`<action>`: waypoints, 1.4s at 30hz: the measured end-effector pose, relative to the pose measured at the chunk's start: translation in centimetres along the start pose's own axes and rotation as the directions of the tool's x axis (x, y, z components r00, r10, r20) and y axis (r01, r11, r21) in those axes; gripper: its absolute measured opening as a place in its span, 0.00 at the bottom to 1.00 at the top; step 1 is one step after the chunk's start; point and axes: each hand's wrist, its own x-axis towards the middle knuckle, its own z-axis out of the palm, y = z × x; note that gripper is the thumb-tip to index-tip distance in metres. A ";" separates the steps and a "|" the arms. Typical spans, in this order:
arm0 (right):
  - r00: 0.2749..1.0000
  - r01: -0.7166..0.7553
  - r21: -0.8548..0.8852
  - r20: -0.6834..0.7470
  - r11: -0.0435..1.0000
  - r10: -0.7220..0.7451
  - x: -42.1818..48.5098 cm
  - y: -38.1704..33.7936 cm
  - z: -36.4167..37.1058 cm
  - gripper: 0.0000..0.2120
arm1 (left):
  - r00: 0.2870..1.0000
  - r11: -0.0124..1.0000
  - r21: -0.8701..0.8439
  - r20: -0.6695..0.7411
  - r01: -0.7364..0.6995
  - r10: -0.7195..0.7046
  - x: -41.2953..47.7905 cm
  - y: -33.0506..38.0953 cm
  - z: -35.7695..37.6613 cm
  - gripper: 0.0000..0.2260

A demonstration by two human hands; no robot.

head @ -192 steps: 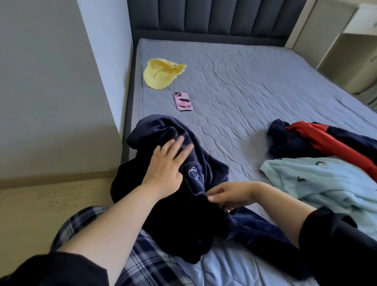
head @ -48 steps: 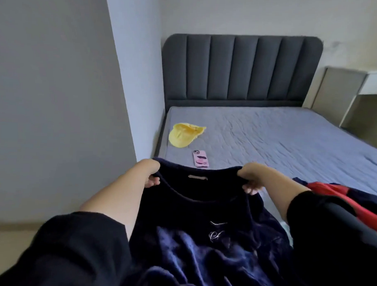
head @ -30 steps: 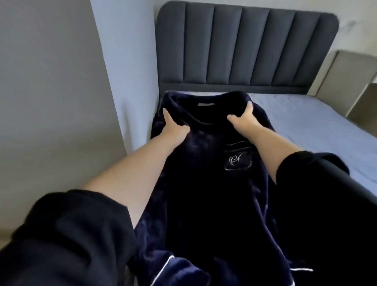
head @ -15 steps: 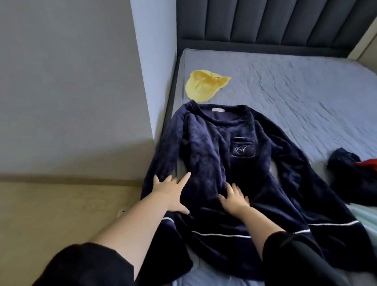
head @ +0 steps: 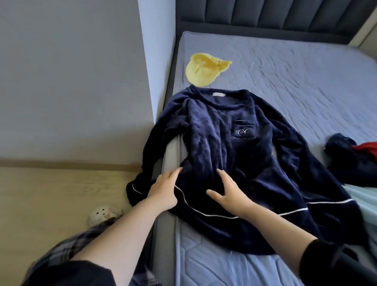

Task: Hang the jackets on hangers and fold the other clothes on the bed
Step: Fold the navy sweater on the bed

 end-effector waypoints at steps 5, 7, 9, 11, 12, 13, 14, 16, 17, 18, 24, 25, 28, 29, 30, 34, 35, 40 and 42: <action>0.941 0.321 -0.654 0.304 0.685 -0.151 -4.2 -0.6 2.3 0.56 | 0.961 0.984 -0.043 -0.212 0.175 -0.181 -0.4 0.0 -1.1 0.05; 0.956 0.278 -0.735 0.277 0.619 -0.100 -4.3 -1.1 2.5 0.48 | 0.937 0.791 -0.551 -0.046 0.266 -0.346 -0.6 0.6 -1.8 0.05; 0.984 0.176 -0.672 0.102 0.719 -0.146 -3.8 -2.1 1.7 0.30 | 0.923 0.258 -0.899 0.290 0.354 -0.254 -1.6 1.5 -2.8 0.12; 0.967 0.110 -0.474 -0.151 0.873 -0.204 -3.1 -3.2 0.2 0.11 | 0.944 0.070 -0.941 0.330 0.330 -0.003 -2.1 0.8 -3.8 0.19; 0.952 0.083 -0.294 -0.260 0.952 -0.163 -2.8 -3.8 -0.9 0.07 | 0.955 0.050 -0.957 0.290 0.287 0.070 -2.5 0.7 -4.7 0.19; 0.936 0.081 -0.099 -0.335 0.992 -0.110 -2.5 -4.0 -2.0 0.06 | 0.942 0.050 -0.949 0.314 0.310 0.117 -2.7 0.4 -5.2 0.16; 0.924 0.096 0.029 -0.375 0.995 -0.078 -2.3 -4.1 -3.1 0.06 | 0.928 0.104 -0.928 0.365 0.357 0.072 -2.7 0.0 -5.5 0.09; 0.954 0.103 -0.067 -0.274 0.992 -0.118 -2.4 -4.4 -4.6 0.08 | 0.943 0.643 -0.692 0.283 0.329 -0.178 -2.5 -1.7 -5.2 0.07; 0.982 0.110 -0.242 -0.121 0.964 -0.142 -2.6 -4.5 -4.7 0.10 | 0.947 0.870 -0.377 0.165 0.317 -0.274 -2.7 -2.2 -4.8 0.12; 0.991 0.131 -0.438 0.057 0.890 -0.118 -2.8 -4.3 -4.3 0.13 | 0.964 0.955 -0.133 0.043 0.265 -0.261 -3.0 -2.0 -4.4 0.20; 0.986 0.166 -0.687 0.114 0.708 -0.120 -4.7 -2.9 0.4 0.19 | 0.966 0.974 0.050 -0.130 -0.219 0.224 -4.5 1.0 -1.0 0.33; 0.989 0.138 -0.671 0.059 0.728 -0.133 -4.9 -2.7 0.7 0.17 | 0.958 0.949 0.191 -0.094 -0.251 0.272 -4.5 0.9 -0.6 0.38; 0.963 0.072 -0.621 -0.161 0.781 -0.217 -5.4 -2.0 0.1 0.16 | 0.989 0.922 0.361 0.001 -0.139 0.149 -4.3 -0.1 -0.3 0.43; 0.949 0.049 -0.616 -0.216 0.786 -0.228 -5.5 -1.8 -0.3 0.16 | 0.999 0.950 0.310 -0.028 -0.020 0.030 -4.2 -0.5 -0.3 0.43; 0.950 0.023 -0.644 -0.223 0.764 -0.217 -5.5 -1.6 -0.7 0.16 | 0.992 0.971 0.212 -0.085 0.111 -0.095 -4.0 -0.8 -0.5 0.41; 0.968 -0.099 -0.749 -0.224 0.656 -0.109 -5.2 -1.2 -1.2 0.13 | 0.793 0.869 -0.286 -0.363 0.404 -0.489 -3.8 -1.8 -2.0 0.27; 0.957 -0.147 -0.705 -0.279 0.694 -0.080 -5.1 -1.4 -1.2 0.14 | 0.753 0.789 -0.439 -0.309 0.429 -0.581 -3.8 -2.1 -2.4 0.23; 0.903 0.117 -0.618 -0.259 0.777 -0.342 -5.1 -2.5 1.2 0.33 | 0.812 0.125 -0.904 0.297 0.408 -0.502 -4.2 -1.4 -3.2 0.14; 0.903 0.200 -0.684 -0.149 0.702 -0.402 -5.9 -2.7 3.9 0.44 | 0.856 0.039 -0.923 0.339 0.383 -0.391 -4.4 -0.7 -4.0 0.09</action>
